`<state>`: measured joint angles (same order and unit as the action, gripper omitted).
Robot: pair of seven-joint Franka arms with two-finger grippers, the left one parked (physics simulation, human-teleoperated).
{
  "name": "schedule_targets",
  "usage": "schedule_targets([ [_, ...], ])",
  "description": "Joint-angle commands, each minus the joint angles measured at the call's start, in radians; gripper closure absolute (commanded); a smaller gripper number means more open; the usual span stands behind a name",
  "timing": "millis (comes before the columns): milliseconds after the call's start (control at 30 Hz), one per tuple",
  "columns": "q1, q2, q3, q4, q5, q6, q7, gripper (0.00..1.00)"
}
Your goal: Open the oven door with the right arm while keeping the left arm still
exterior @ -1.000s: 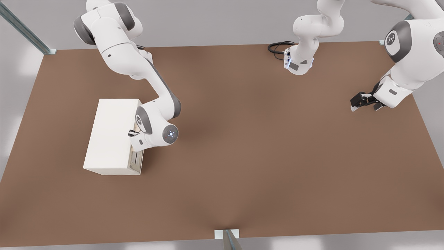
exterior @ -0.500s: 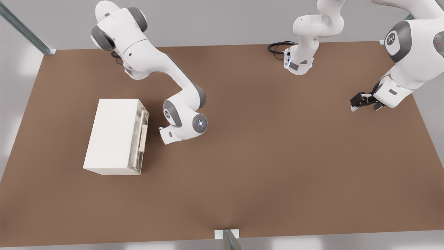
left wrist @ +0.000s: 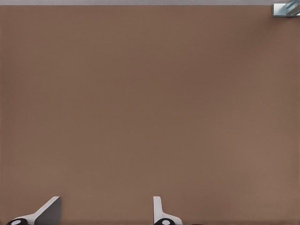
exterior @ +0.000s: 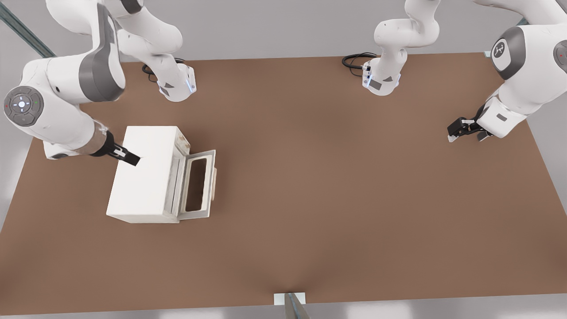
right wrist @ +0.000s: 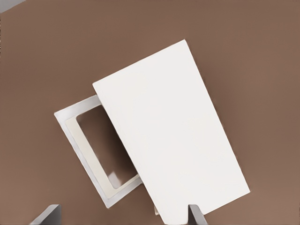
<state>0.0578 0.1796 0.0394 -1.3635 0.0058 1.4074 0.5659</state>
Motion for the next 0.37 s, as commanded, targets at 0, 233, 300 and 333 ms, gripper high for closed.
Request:
schedule_targets([
  [0, -0.029, 0.008, 0.0, 0.001, 0.005, 0.035, -0.581, 0.0],
  [233, -0.05, 0.029, 0.002, 0.003, -0.035, 0.042, -0.586, 0.0],
  [300, -0.052, 0.029, 0.002, 0.003, -0.035, 0.042, -0.584, 0.0],
  [333, -0.052, 0.029, 0.0, 0.003, -0.033, 0.042, -0.584, 0.0],
])
